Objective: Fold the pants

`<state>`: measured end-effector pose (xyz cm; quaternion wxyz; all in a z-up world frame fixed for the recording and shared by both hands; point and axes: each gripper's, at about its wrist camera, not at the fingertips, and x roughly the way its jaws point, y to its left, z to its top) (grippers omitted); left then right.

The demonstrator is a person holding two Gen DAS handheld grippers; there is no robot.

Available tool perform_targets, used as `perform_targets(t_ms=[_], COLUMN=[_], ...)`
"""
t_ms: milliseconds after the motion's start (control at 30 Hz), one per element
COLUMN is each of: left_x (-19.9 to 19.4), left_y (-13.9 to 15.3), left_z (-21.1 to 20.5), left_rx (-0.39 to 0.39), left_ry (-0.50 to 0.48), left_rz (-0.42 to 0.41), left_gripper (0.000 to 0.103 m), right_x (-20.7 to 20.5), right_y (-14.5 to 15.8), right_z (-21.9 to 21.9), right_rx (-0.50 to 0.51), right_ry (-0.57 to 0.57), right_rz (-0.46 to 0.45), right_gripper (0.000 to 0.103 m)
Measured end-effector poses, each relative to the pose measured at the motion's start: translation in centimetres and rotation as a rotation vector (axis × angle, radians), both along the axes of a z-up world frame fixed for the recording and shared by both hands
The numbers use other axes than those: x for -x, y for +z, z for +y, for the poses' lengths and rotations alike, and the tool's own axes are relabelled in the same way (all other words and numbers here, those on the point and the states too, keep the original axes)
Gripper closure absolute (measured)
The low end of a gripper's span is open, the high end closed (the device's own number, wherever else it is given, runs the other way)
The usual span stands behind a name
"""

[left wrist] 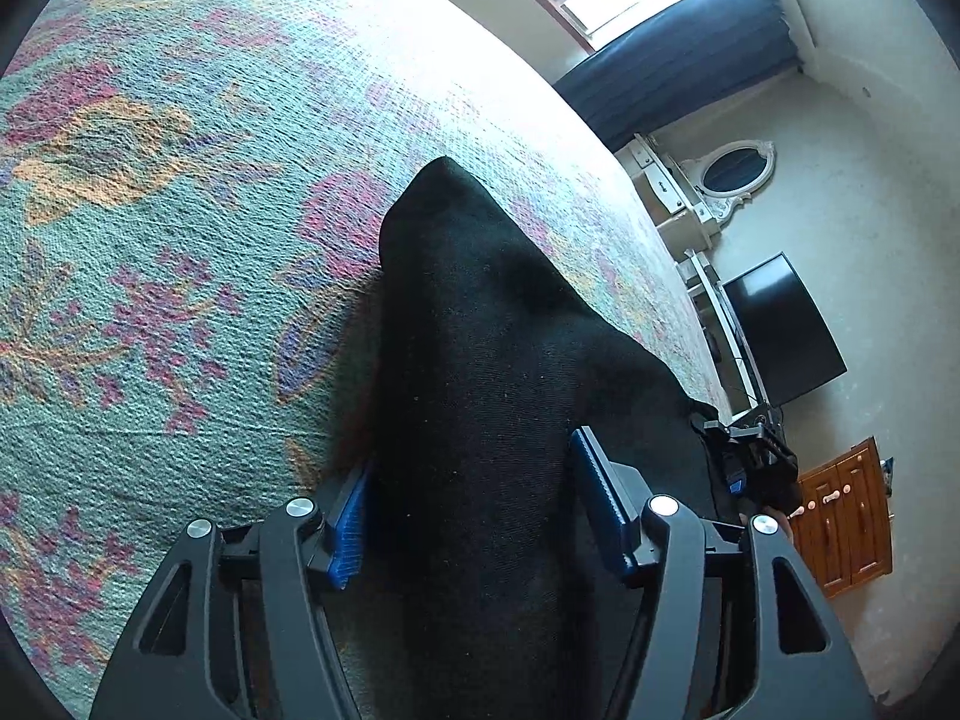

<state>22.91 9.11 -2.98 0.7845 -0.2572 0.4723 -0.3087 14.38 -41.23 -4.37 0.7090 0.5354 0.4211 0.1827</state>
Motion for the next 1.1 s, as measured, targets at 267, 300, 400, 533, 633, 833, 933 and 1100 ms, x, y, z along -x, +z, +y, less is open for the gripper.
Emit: perform_targets(t_ms=[267,300,400,533,633,833,933,1100], left_x=[3.6,4.3,6.1,7.9,8.2,7.6,6.8,7.2], left_y=[0.4,0.4,0.3,0.5,0.6,0.2,0.0,-0.4], left_z=[0.5,0.6,0.7,0.1,-0.5,-0.6,-0.9,-0.6], left_rx=[0.012,0.012,0.01,-0.035,-0.076,-0.078,-0.083,-0.096], left_ry=[-0.029,-0.033,-0.035,-0.041,-0.045,-0.03,-0.03,-0.028], left_rz=[0.009,0.009,0.008,-0.038,-0.083,-0.078,-0.078,-0.08], left_gripper=[0.03,0.029,0.028,0.022,0.017,0.015,0.015,0.015], right_x=[6.0,6.8,8.9,10.6,11.4,12.4,12.9,12.6], right_y=[1.3,1.4,1.7,2.0,1.9,1.6,1.3,2.0], right_z=[2.0,2.5,3.6,4.5,4.4,4.0,3.5,4.8], right_rx=[-0.015,0.004,0.041,0.103,0.085,0.053,0.061,0.112], right_ry=[0.074,0.092,0.129,0.157,0.141,0.11,0.1,0.102], right_rz=[-0.035,-0.035,-0.045,-0.055,-0.059,-0.062,-0.061,-0.063], right_gripper=[0.034,0.034,0.034,0.034,0.034,0.033,0.027,0.023])
